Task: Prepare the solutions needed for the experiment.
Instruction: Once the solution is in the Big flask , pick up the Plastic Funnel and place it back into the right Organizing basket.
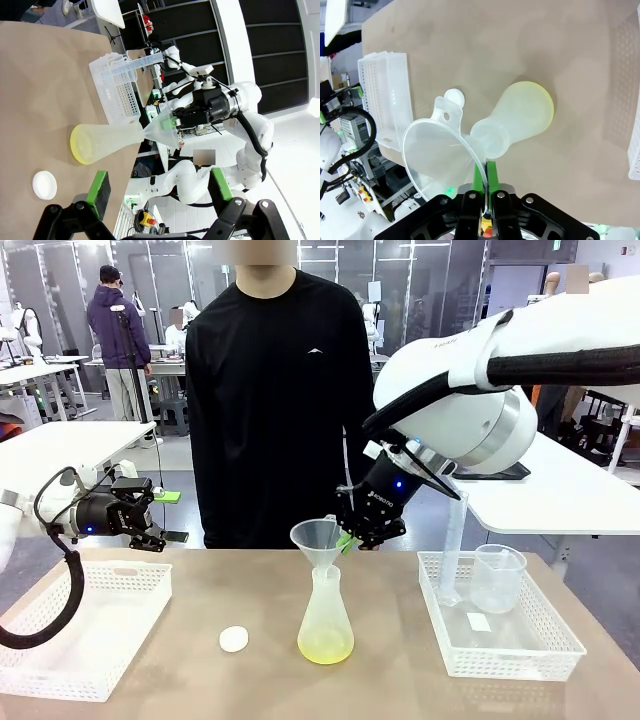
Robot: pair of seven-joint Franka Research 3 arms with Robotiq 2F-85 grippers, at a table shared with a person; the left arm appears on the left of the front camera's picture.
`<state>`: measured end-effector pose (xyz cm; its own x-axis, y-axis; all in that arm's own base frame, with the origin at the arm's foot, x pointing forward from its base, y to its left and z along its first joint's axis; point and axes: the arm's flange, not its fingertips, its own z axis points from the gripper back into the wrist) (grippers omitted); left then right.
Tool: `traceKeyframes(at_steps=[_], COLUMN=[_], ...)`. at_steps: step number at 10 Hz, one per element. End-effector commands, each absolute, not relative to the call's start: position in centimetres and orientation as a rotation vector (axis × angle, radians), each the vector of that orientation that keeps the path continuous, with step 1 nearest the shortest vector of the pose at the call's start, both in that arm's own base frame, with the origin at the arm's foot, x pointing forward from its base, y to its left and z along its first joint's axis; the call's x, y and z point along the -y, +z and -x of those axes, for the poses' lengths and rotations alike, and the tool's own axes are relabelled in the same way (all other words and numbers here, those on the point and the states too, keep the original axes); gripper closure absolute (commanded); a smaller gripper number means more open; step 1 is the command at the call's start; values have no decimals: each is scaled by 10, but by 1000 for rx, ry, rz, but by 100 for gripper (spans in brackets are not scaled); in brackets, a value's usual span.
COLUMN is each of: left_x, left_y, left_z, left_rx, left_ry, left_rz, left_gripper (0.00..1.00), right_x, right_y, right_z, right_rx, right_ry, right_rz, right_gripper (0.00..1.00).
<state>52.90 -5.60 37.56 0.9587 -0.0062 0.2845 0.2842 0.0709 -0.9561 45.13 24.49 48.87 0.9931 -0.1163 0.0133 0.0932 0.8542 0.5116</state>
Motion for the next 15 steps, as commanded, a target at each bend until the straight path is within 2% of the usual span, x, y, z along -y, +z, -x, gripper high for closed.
traceKeyframes(at_steps=[1, 8, 11, 13, 15], left_x=[56, 56, 56, 56, 56], left_y=[377, 377, 377, 377, 377], left_z=[-528, -528, -528, -528, -528], left_rx=[222, 222, 222, 222, 222], left_ry=[-229, -229, -229, -229, -229], left_rz=[1499, 1499, 1499, 1499, 1499], left_gripper=[0, 0, 0, 0, 0], right_x=[-248, -241, -229, -196, -146], right_y=[500, 560, 569, 568, 568], right_z=[-437, -399, -402, -411, -414], right_rx=[72, 209, 223, 225, 233], right_ry=[-130, -67, -69, -60, -74], right_rz=[-526, -533, -546, -483, -509], right_gripper=[99, 99, 99, 99, 99])
